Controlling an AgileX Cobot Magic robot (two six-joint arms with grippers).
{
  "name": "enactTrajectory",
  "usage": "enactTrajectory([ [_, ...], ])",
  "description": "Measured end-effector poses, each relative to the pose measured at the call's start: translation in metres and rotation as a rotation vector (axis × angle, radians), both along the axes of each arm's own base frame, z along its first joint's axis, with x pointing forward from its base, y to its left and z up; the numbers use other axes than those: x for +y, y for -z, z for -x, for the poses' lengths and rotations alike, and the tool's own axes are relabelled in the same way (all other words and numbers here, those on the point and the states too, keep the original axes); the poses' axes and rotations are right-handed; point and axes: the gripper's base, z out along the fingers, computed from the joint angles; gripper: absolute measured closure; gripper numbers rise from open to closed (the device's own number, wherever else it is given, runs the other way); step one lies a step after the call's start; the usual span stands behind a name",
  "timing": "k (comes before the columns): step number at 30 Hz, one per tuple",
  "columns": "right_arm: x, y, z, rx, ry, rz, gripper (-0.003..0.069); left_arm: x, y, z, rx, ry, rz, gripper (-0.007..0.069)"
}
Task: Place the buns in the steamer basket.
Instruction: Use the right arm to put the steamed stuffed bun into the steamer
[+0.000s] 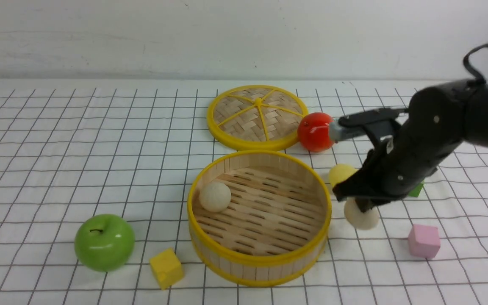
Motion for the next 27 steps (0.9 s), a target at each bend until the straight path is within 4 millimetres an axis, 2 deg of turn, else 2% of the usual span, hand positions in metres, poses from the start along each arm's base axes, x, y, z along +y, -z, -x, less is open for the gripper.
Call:
enactTrajectory([
  [1, 0.0, -0.019, 0.0, -0.04, 0.001, -0.022, 0.0655, 0.0, 0.0, 0.0, 0.0, 0.0, 0.005, 0.055],
  [2, 0.001, -0.022, 0.0, -0.045, 0.002, -0.026, 0.0655, 0.0, 0.0, 0.0, 0.0, 0.0, 0.005, 0.055],
  [3, 0.004, -0.045, 0.002, -0.097, 0.006, -0.079, 0.0655, 0.0, 0.0, 0.0, 0.0, 0.0, 0.005, 0.055],
  [6, 0.02, -0.066, 0.008, -0.144, -0.03, -0.168, 0.0655, 0.0, 0.0, 0.0, 0.0, 0.0, 0.005, 0.055],
  [8, 0.042, -0.069, 0.015, -0.159, -0.104, -0.224, 0.0655, 0.0, 0.0, 0.0, 0.0, 0.0, 0.0, 0.055],
  [11, 0.069, -0.06, 0.02, -0.147, -0.187, -0.256, 0.0655, 0.0, 0.0, 0.0, 0.0, 0.0, 0.005, 0.055],
  [12, 0.087, -0.045, 0.022, -0.128, -0.24, -0.252, 0.0655, 0.0, 0.0, 0.0, 0.0, 0.0, 0.0, 0.055],
  [14, 0.102, -0.027, 0.022, -0.096, -0.276, -0.238, 0.0654, 0.0, 0.0, 0.0, 0.0, 0.0, 0.005, 0.055],
  [16, 0.115, 0.0, 0.02, -0.041, -0.303, -0.208, 0.0647, 0.0, 0.0, 0.0, 0.0, 0.0, 0.005, 0.055],
  [17, 0.117, 0.01, 0.018, -0.018, -0.303, -0.198, 0.0642, 0.0, 0.0, 0.0, 0.0, 0.0, 0.005, 0.055],
  [18, 0.117, 0.01, 0.018, -0.018, -0.303, -0.198, 0.0641, 0.0, 0.0, 0.0, 0.0, 0.0, 0.005, 0.0549],
  [19, 0.119, 0.025, 0.015, 0.017, -0.296, -0.183, 0.0627, 0.0, 0.0, 0.0, 0.0, 0.0, 0.005, 0.0547],
  [21, 0.12, 0.033, 0.013, 0.033, -0.268, -0.186, 0.0603, 0.0, 0.0, 0.0, 0.0, 0.0, -0.001, 0.0544],
  [26, 0.121, 0.033, 0.012, 0.031, -0.242, -0.198, 0.0503, 0.0, 0.0, 0.0, 0.0, 0.0, 0.005, 0.0541],
  [27, 0.12, 0.031, 0.012, 0.026, -0.241, -0.201, 0.0433, 0.0, 0.0, 0.0, 0.0, 0.0, 0.005, 0.0538],
])
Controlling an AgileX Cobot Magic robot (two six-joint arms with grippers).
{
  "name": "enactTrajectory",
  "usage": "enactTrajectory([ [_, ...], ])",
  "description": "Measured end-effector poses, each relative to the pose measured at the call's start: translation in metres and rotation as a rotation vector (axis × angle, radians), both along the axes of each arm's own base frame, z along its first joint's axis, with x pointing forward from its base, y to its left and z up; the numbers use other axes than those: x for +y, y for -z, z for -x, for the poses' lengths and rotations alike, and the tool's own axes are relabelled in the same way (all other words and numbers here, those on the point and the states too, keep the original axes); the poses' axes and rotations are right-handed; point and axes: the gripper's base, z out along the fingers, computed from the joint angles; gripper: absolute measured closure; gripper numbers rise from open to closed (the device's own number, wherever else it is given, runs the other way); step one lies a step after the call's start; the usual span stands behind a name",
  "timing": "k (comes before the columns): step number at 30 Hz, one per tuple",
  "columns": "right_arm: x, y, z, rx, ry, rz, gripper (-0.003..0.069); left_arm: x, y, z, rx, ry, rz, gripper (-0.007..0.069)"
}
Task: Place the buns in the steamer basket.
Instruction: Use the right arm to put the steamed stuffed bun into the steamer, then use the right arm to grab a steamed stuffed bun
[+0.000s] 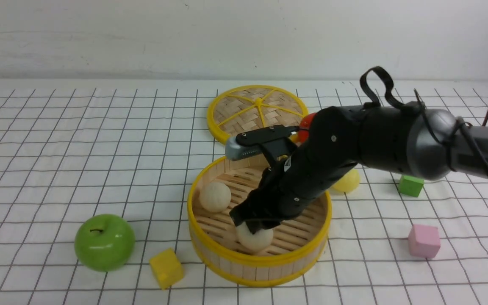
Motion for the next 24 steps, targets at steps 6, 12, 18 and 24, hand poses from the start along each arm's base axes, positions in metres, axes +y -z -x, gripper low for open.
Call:
enactTrajectory([
  [6, -0.009, -0.037, 0.007, -0.105, -0.024, -0.002, 0.0202, 0.0, 0.0, 0.0, 0.0, 0.0, -0.005, 0.0533],
  [12, -0.049, -0.089, 0.001, -0.329, 0.016, 0.051, 0.013, 0.0, 0.0, 0.0, 0.0, 0.0, 0.0, 0.0533],
  [18, -0.1, -0.083, -0.03, -0.313, 0.23, 0.078, 0.0146, 0.0, 0.0, 0.0, 0.0, 0.0, -0.005, 0.053],
  [24, -0.135, -0.046, -0.061, -0.223, 0.413, 0.077, 0.0215, 0.0, 0.0, 0.0, 0.0, 0.0, 0.0, 0.0522],
])
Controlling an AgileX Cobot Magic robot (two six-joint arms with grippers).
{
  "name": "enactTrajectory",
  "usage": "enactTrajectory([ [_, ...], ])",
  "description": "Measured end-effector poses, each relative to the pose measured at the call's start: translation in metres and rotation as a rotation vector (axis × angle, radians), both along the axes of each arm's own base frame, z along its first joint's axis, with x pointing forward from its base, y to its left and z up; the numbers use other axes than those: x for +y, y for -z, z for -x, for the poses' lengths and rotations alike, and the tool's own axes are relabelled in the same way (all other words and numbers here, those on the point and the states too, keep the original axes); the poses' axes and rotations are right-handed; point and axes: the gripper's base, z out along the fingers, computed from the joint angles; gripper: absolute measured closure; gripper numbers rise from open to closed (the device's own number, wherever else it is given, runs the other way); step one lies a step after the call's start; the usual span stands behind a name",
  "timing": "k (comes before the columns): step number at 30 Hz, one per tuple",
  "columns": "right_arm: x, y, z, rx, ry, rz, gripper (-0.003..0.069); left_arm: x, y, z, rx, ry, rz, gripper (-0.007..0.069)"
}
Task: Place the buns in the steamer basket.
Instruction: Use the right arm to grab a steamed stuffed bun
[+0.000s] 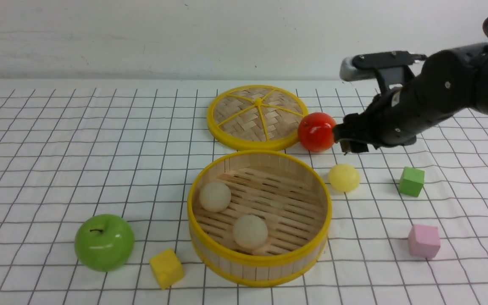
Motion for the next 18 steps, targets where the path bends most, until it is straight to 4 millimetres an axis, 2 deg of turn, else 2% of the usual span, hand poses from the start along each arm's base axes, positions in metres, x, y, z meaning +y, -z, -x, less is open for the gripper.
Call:
enactTrajectory([
  [2, -0.009, 0.021, -0.013, 0.01, 0.057, -0.019, 0.0263, 0.0, 0.0, 0.0, 0.0, 0.0, 0.0, 0.0519],
  [10, -0.008, 0.052, -0.029, 0.0, 0.078, -0.03, 0.0392, 0.0, 0.0, 0.0, 0.0, 0.0, 0.0, 0.0515],
  [18, -0.006, 0.067, -0.032, 0.031, 0.094, -0.049, 0.0414, 0.0, 0.0, 0.0, 0.0, 0.0, 0.0, 0.0511],
])
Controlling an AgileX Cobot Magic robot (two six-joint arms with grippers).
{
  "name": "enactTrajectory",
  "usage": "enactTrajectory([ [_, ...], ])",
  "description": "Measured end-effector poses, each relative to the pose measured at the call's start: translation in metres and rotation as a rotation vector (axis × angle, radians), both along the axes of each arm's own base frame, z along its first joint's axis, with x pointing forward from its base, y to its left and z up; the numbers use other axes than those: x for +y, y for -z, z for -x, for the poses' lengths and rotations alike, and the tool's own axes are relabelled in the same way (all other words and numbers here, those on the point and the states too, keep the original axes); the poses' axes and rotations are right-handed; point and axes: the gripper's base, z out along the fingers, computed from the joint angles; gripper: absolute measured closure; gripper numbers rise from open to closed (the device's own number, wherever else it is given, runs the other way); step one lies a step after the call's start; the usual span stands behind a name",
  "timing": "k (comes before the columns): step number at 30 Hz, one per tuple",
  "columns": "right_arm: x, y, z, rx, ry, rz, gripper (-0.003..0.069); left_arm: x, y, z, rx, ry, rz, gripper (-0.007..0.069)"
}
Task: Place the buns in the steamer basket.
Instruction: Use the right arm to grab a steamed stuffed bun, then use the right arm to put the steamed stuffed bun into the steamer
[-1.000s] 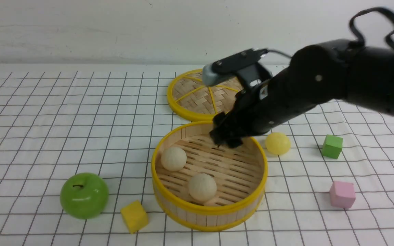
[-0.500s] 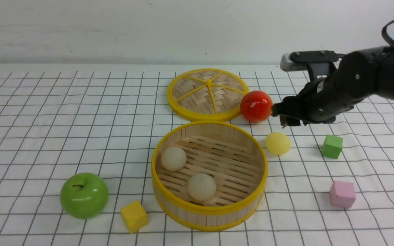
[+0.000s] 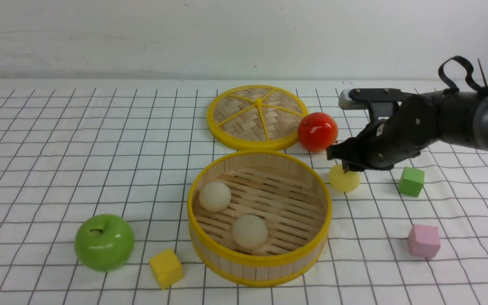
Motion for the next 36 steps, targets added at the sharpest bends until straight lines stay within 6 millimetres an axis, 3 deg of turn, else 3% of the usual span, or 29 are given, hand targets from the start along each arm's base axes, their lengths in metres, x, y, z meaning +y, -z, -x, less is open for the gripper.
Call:
enactTrajectory([
  [11, 0.002, 0.016, -0.005, 0.017, 0.025, -0.029, 0.0419, 0.0, 0.0, 0.0, 0.0, 0.0, 0.0, 0.0498],
  [16, 0.0, 0.017, -0.006, 0.013, 0.032, -0.032, 0.0505, 0.0, 0.0, 0.0, 0.0, 0.0, 0.0, 0.0494],
  [17, -0.001, 0.015, -0.005, 0.009, 0.032, -0.034, 0.0574, 0.0, 0.0, 0.0, 0.0, 0.0, 0.0, 0.0492],
  [19, -0.001, 0.011, -0.005, 0.005, 0.032, -0.036, 0.0631, 0.0, 0.0, 0.0, 0.0, 0.0, 0.0, 0.049],
  [23, -0.002, -0.013, 0.0, -0.028, 0.03, -0.047, 0.0669, 0.0, 0.0, 0.0, 0.0, 0.0, 0.0, 0.0485],
  [30, 0.018, -0.091, 0.021, -0.172, -0.016, -0.126, 0.0669, 0.0, 0.0, 0.0, 0.0, 0.0, 0.0, 0.048],
  [33, 0.036, -0.106, 0.034, -0.177, -0.051, -0.172, 0.0669, 0.0, 0.0, 0.0, 0.0, 0.0, 0.0, 0.0478],
  [36, 0.06, -0.103, 0.044, -0.131, -0.096, -0.208, 0.0669, 0.0, 0.0, 0.0, 0.0, 0.0, 0.0, 0.0474],
])
